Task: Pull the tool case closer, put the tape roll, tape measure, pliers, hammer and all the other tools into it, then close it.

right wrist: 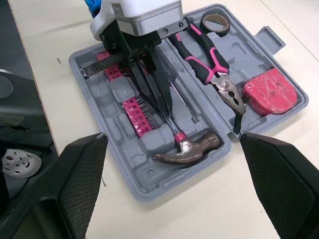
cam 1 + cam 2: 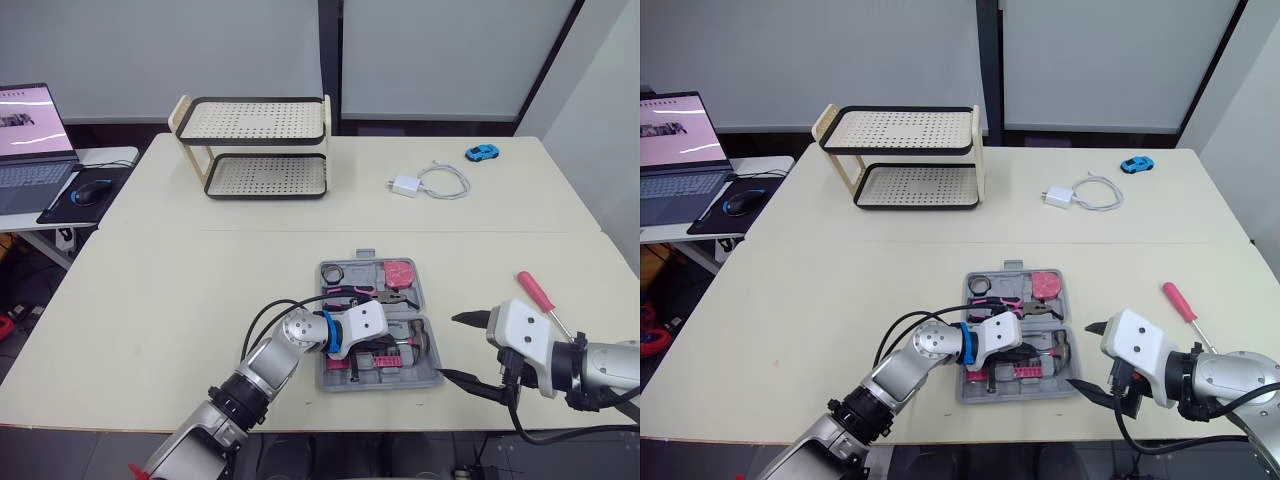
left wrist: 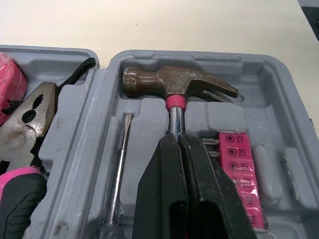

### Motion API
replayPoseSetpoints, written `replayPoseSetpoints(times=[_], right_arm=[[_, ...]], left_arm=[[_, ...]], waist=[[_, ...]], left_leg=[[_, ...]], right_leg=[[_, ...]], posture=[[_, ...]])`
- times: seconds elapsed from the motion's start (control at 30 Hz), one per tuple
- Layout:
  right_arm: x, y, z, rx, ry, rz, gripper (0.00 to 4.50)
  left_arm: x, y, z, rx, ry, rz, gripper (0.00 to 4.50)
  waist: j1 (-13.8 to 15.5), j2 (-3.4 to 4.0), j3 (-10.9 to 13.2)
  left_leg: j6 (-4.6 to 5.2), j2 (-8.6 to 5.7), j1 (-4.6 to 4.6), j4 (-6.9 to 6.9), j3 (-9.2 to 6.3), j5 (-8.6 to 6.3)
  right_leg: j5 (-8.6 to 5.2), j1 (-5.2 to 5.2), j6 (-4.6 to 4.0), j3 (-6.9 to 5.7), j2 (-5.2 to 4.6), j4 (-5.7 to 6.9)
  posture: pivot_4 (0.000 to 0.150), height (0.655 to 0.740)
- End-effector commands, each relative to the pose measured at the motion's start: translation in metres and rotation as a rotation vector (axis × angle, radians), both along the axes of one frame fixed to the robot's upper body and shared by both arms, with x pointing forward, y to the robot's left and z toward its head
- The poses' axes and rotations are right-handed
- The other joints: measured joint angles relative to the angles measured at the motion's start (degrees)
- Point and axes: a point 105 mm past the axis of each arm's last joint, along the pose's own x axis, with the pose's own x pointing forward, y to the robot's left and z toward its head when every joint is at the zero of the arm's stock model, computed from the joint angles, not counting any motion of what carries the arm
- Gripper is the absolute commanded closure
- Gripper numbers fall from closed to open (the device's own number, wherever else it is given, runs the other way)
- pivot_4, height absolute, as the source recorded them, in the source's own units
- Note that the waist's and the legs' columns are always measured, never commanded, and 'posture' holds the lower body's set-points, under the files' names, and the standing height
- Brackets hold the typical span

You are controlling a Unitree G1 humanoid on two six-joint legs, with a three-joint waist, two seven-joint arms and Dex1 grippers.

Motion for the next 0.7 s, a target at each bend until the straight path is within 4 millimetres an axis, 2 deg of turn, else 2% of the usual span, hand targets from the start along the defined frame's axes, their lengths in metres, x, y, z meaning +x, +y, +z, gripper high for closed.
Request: replayPoseSetpoints(times=[0.03, 0.13, 0.27, 0.3, 0.43, 0.57, 0.7], right_arm=[[0.000, 0.004, 0.007, -0.009, -0.039, 0.032, 0.00], [0.002, 0.002, 0.006, -0.009, -0.042, 0.030, 0.00], [0.007, -0.003, 0.004, -0.016, -0.049, 0.023, 0.00], [0.009, -0.005, 0.005, -0.012, -0.053, 0.018, 0.00], [0.021, -0.012, 0.008, 0.003, -0.086, -0.012, 0.00], [0.029, -0.031, 0.013, -0.006, -0.107, -0.052, 0.00], [0.034, -0.070, 0.018, -0.032, -0.119, -0.143, 0.00]], left_arm=[[-0.003, 0.001, 0.002, -0.020, 0.015, -0.003, 4.48], [-0.003, 0.005, 0.017, -0.021, -0.044, -0.038, 4.48], [0.006, 0.018, 0.062, -0.113, -0.110, 0.006, 4.48], [0.006, 0.024, 0.071, -0.142, -0.102, 0.020, 4.31], [0.001, 0.058, 0.090, -0.125, -0.105, 0.059, 3.30], [-0.004, 0.107, 0.105, -0.060, -0.109, 0.133, 2.07], [0.000, 0.179, 0.114, 0.041, -0.139, 0.320, 0.85]], waist=[[0.0, 0.00, 0.0], [-0.1, 0.00, 0.0], [-0.1, -0.02, 0.0], [-0.1, -0.01, 0.0], [-0.5, 0.01, 0.0], [-0.7, 0.03, 0.0], [-0.7, 0.05, 0.1]], left_leg=[[0.00, 0.00, 0.00, 0.00, 0.00, 0.00], [0.00, 0.01, 0.00, 0.00, -0.01, 0.00], [0.00, 0.04, -0.03, 0.00, -0.03, 0.00], [0.00, 0.07, -0.03, 0.01, -0.04, 0.00], [0.00, 0.10, 0.00, -0.01, -0.03, 0.00], [0.00, 0.11, 0.04, -0.12, -0.07, 0.00], [0.00, 0.14, 0.04, -0.17, -0.04, 0.00]], right_leg=[[0.00, 0.00, 0.00, 0.00, 0.00, 0.00], [0.00, -0.01, 0.00, -0.01, 0.00, 0.00], [0.00, -0.02, 0.00, -0.01, 0.01, 0.00], [0.00, -0.02, 0.00, -0.01, 0.00, 0.00], [0.00, -0.05, 0.00, 0.01, 0.04, 0.00], [0.00, -0.06, 0.00, 0.03, 0.06, 0.01], [0.00, -0.07, 0.00, 0.04, 0.05, -0.06]], posture=[[0.150, 0.7400], [0.150, 0.7400], [0.150, 0.7400], [0.150, 0.7400], [0.150, 0.7400], [0.150, 0.7400], [0.150, 0.7400]])
